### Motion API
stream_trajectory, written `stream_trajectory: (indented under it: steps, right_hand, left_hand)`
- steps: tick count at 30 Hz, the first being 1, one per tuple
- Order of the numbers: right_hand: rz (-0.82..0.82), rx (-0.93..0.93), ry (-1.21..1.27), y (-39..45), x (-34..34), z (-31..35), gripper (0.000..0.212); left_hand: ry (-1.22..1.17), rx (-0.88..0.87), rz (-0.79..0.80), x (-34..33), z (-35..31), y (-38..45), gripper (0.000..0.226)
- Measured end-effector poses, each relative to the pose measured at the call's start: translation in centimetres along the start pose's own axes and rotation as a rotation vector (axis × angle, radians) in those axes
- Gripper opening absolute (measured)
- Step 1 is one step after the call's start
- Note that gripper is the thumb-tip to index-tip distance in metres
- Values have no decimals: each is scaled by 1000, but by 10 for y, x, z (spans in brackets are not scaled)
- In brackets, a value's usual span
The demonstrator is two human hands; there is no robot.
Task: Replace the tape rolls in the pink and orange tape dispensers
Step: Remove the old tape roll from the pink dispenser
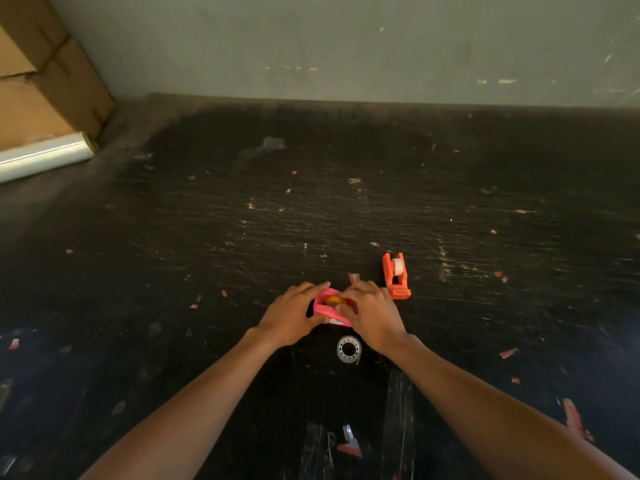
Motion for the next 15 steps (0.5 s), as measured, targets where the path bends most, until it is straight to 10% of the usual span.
stream_trajectory:
  steps: [10,15]
  right_hand:
    - [-14,-435,700,-20,23,-22,18]
    - [89,-626,1014,-54,25,-25,10]
  left_hand:
    - [-52,43,47,-2,-4,-7,82]
    - [-297,-153,-268,-1,-48,-34,64]
Point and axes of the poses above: each hand's wrist, its own y-axis towards the middle knuckle, its own x-axis out of the back of the hand, z = x × y, the point moved 6 cm from there along y, towards the middle knuckle, and after that the axes turned 12 degrees about -y, right-handed, at the moved point
